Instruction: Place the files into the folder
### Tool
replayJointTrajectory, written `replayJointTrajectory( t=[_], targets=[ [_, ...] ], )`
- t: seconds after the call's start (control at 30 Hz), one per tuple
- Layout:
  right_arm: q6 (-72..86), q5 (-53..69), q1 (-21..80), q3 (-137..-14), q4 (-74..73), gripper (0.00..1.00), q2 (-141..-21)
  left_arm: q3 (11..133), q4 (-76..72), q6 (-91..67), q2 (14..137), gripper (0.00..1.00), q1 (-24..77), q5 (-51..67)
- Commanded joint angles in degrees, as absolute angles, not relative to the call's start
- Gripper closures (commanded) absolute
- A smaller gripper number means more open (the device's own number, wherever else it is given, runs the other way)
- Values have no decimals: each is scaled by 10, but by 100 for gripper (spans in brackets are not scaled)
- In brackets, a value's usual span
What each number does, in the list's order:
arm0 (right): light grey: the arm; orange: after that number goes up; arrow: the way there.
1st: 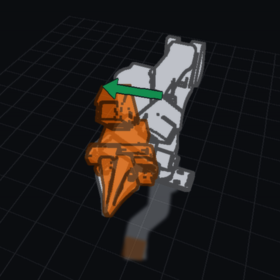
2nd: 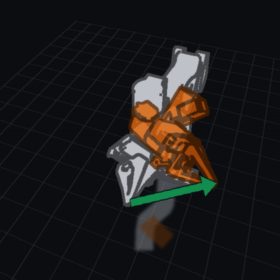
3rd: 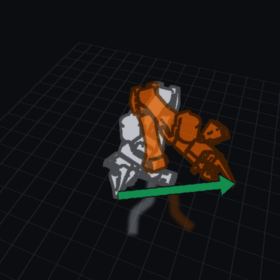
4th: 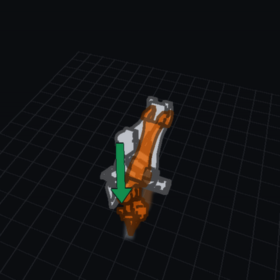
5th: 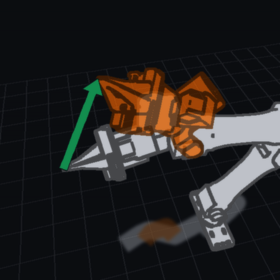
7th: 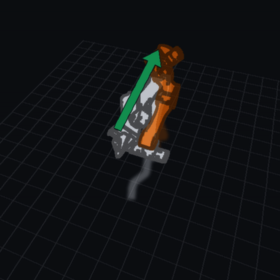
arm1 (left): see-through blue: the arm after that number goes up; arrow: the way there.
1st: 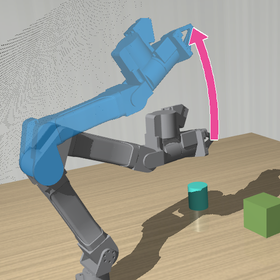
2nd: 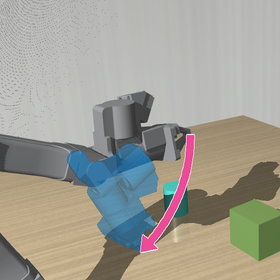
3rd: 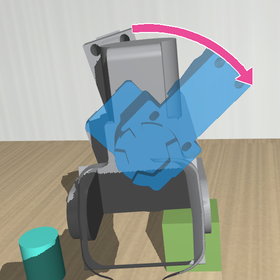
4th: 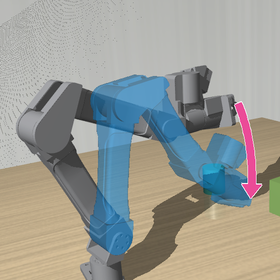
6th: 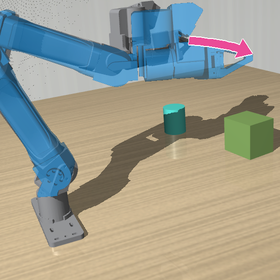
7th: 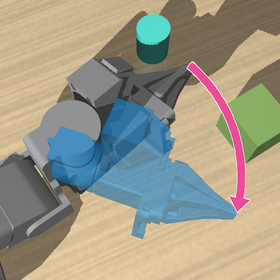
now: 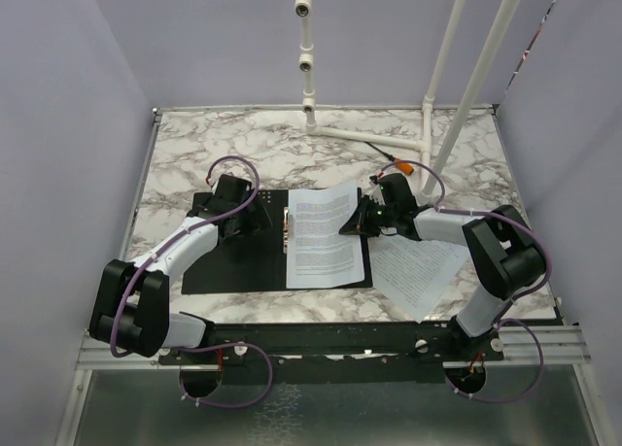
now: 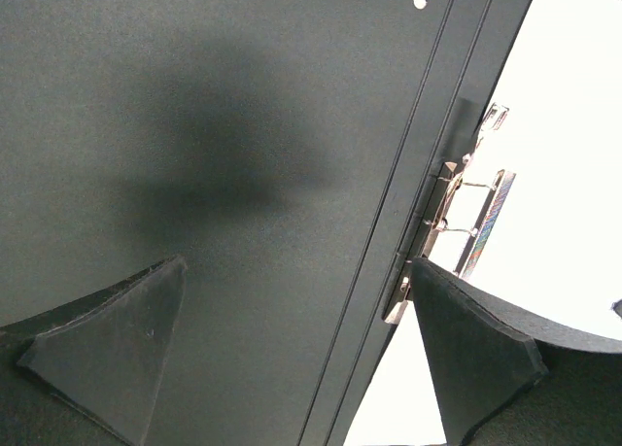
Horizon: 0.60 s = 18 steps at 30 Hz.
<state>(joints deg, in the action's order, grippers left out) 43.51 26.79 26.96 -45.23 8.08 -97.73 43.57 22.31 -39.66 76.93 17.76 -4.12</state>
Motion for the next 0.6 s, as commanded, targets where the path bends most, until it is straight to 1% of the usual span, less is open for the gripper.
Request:
replayJointTrajectory(
  t=[0.0, 0.07, 0.23, 0.47, 0.57],
  targets=[
    [434, 251, 274, -457, 86, 91, -973, 428, 214, -397, 754, 1, 179, -33],
    [433, 248, 274, -460, 83, 88, -973, 428, 214, -397, 754, 1, 178, -33],
    [430, 242, 274, -467, 73, 76, -969, 429, 214, -397, 753, 1, 179, -33],
    [420, 223, 274, -474, 51, 62, -963, 428, 214, -397, 752, 1, 179, -33],
    [412, 206, 274, -478, 34, 53, -956, 429, 214, -397, 751, 1, 179, -33]
  ],
)
